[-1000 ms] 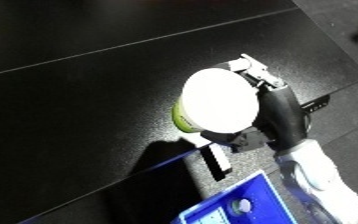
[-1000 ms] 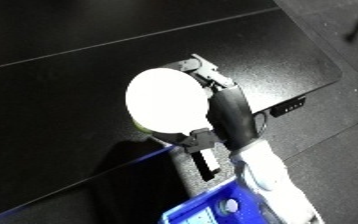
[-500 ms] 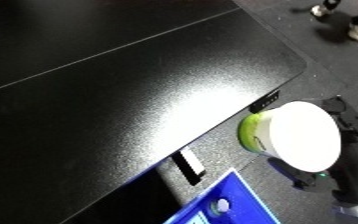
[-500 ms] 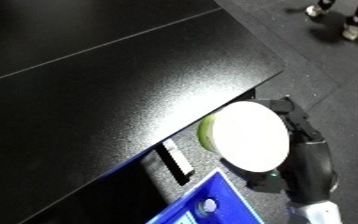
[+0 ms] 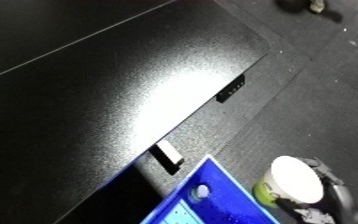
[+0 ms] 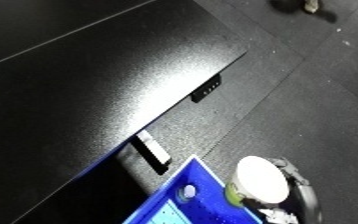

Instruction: Pick up the object and place it into the box

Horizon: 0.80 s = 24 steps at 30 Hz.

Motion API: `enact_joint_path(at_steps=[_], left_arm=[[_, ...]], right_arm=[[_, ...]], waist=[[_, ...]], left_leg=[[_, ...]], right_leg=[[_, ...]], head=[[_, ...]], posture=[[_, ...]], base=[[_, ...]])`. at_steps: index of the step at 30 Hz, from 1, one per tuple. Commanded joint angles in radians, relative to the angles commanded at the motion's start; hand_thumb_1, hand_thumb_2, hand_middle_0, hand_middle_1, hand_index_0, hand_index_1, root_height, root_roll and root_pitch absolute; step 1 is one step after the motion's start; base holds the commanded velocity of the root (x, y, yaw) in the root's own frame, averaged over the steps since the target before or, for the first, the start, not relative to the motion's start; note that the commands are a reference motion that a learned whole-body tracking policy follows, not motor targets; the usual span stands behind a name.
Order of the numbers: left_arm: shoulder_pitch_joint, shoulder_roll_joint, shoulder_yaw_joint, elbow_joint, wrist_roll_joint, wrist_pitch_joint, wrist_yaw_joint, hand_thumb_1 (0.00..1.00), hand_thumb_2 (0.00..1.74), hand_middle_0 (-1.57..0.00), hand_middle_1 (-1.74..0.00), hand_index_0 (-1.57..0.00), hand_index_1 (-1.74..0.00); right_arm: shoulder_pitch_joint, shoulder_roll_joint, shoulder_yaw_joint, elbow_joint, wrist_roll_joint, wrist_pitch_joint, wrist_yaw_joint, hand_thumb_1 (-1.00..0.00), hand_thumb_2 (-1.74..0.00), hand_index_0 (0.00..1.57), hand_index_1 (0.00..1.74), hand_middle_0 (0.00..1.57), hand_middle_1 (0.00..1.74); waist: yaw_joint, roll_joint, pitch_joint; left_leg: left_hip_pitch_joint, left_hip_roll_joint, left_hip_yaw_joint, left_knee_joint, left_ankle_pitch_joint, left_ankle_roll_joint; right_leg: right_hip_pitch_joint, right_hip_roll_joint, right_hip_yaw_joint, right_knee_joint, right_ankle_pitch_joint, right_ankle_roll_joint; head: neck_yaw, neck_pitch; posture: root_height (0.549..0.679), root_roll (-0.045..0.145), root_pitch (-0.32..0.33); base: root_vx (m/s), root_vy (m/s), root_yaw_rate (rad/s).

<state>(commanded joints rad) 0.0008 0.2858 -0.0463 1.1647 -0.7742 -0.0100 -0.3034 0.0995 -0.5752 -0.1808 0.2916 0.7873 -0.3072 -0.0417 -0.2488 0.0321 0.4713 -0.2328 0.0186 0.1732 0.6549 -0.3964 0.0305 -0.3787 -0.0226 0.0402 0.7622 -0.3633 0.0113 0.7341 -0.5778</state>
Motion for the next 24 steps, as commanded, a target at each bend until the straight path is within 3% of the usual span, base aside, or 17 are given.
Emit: enact_joint_path(at_steps=[4,8,14,21,24], left_arm=[[-0.024,0.012,-0.024,0.002,0.014,0.022,-0.007,0.0,0.0,0.0,0.0,0.0,0.0],[-0.04,0.017,-0.054,0.002,0.04,0.033,-0.019,0.0,0.0,0.0,0.0,0.0,0.0],[-0.059,0.021,-0.096,0.01,0.05,0.036,-0.031,0.0,0.0,0.0,0.0,0.0,0.0],[-0.062,0.024,-0.114,0.022,0.066,0.055,-0.047,0.0,0.0,0.0,0.0,0.0,0.0],[-0.059,0.02,-0.114,0.029,0.069,0.056,-0.054,0.0,0.0,0.0,0.0,0.0,0.0]], right_arm=[[-0.032,0.003,0.061,0.128,0.044,0.023,0.058,-0.85,-1.48,1.33,1.48,1.33,1.48],[-0.072,-0.012,0.114,0.253,0.059,0.046,0.103,-0.65,-1.13,1.02,1.13,1.02,1.13],[-0.139,-0.052,0.139,0.392,0.026,0.081,0.143,-0.35,-0.61,0.55,0.61,0.55,0.61],[-0.199,-0.056,0.16,0.527,-0.006,0.078,0.169,0.0,0.0,0.0,0.0,0.0,0.0],[-0.215,-0.051,0.167,0.567,-0.014,0.078,0.182,0.0,0.0,0.0,0.0,0.0,0.0]], waist=[[0.007,0.016,-0.001],[0.018,0.033,-0.007],[0.041,0.059,-0.026],[0.059,0.077,-0.049],[0.065,0.079,-0.056]], left_leg=[[0.011,-0.012,-0.008,-0.011,0.005,-0.0002],[0.023,-0.023,-0.016,-0.012,0.003,0.0009],[0.037,-0.037,-0.027,-0.015,0.003,-0.0011],[0.046,-0.049,-0.039,-0.021,0.012,-0.0054],[0.049,-0.051,-0.043,-0.021,0.016,-0.0078]], right_leg=[[0.007,-0.0005,0.003,-0.002,0.0,-0.0035],[0.019,-0.0049,0.005,-0.004,-0.002,-0.0071],[0.038,-0.0158,0.002,-0.01,-0.004,-0.0092],[0.049,-0.0199,0.0,-0.016,-0.005,-0.0107],[0.055,-0.0213,-0.003,-0.017,-0.007,-0.0123]], head=[[0.085,-0.071],[0.171,-0.119],[0.244,-0.185],[0.272,-0.226],[0.263,-0.237]], posture=[[0.637,0.062,-0.036],[0.637,0.065,-0.045],[0.639,0.07,-0.053],[0.64,0.076,-0.057],[0.641,0.077,-0.059]], base=[[0.006,-0.012,0.0],[0.027,-0.009,0.014],[0.034,-0.004,0.043],[0.028,-0.003,0.04],[0.032,-0.002,0.024]])
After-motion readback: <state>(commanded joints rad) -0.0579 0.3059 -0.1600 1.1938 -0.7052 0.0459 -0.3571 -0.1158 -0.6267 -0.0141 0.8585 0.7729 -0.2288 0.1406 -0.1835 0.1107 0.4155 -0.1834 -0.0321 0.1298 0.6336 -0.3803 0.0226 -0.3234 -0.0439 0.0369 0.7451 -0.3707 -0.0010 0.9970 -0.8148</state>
